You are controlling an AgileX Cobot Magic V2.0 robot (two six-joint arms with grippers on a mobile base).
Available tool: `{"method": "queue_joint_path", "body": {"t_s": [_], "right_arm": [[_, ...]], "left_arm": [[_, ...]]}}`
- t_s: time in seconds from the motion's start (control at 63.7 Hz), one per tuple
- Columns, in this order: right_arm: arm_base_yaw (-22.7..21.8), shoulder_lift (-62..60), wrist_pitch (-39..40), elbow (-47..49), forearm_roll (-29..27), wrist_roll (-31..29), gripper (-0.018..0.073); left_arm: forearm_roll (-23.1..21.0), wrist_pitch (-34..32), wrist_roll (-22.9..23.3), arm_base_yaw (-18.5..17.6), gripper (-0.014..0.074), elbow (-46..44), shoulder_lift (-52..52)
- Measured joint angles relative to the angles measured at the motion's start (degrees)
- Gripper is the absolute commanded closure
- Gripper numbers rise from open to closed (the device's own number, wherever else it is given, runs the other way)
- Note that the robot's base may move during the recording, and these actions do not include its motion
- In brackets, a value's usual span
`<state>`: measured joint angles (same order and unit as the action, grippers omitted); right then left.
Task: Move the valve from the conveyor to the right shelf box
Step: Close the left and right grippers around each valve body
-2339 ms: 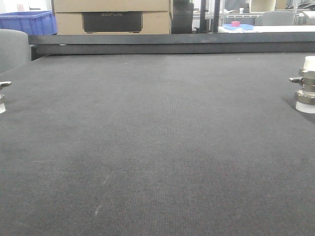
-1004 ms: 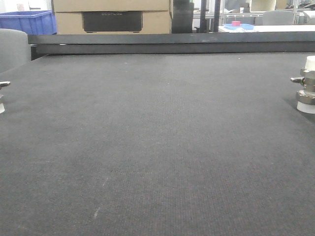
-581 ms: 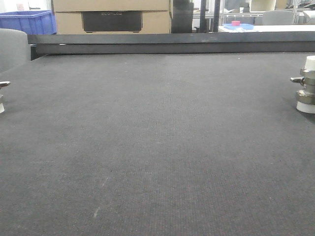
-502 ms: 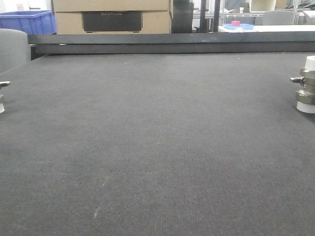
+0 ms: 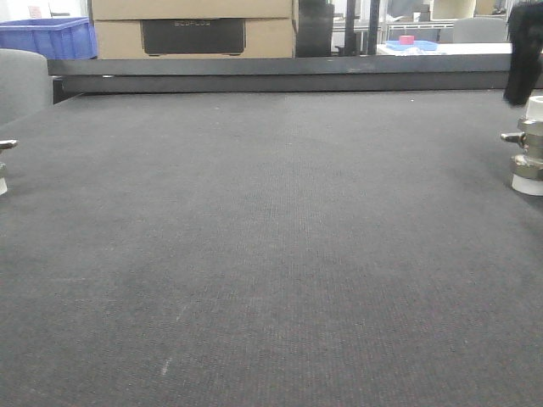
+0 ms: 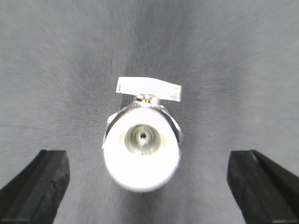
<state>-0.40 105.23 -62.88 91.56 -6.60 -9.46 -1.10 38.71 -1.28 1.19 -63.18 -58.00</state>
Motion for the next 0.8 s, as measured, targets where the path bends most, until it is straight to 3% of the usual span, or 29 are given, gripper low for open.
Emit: {"method": "queue_joint_path", "body": {"t_s": [0.33,0.408,0.455,0.549,0.706,0.8], "right_arm": [[0.0,6.4,3.0,0.1,-0.2,-1.2,-0.001],[0.0,6.9,3.3,0.2,-0.2,-1.4,0.0029],[0.0,7.0,3.4,0.2,-0.2,-1.5,0.0081],[0.0,7.0,3.5,0.5,-0.2,-1.5,0.0288],[0.1,7.0,3.6,0.6,-0.6,-1.8,0.0722],[0.1,7.0,3.2,0.6,-0.6,-1.8,0.0712]], "left_arm": [[0.0,0.0,0.0,0.0,-0.0005,0.0,0.0],[0.0,0.0,0.0,0.0,-0.0005,0.0,0.0],[0.0,0.0,0.0,0.0,-0.0005,0.0,0.0],[0.0,0.0,0.0,0.0,-0.0005,0.0,0.0],[0.0,1.7,0.0,0.0,-0.0005,0.0,0.0],[0.0,3.1,0.0,0.0,-0.0005,-0.1,0.0]]}}
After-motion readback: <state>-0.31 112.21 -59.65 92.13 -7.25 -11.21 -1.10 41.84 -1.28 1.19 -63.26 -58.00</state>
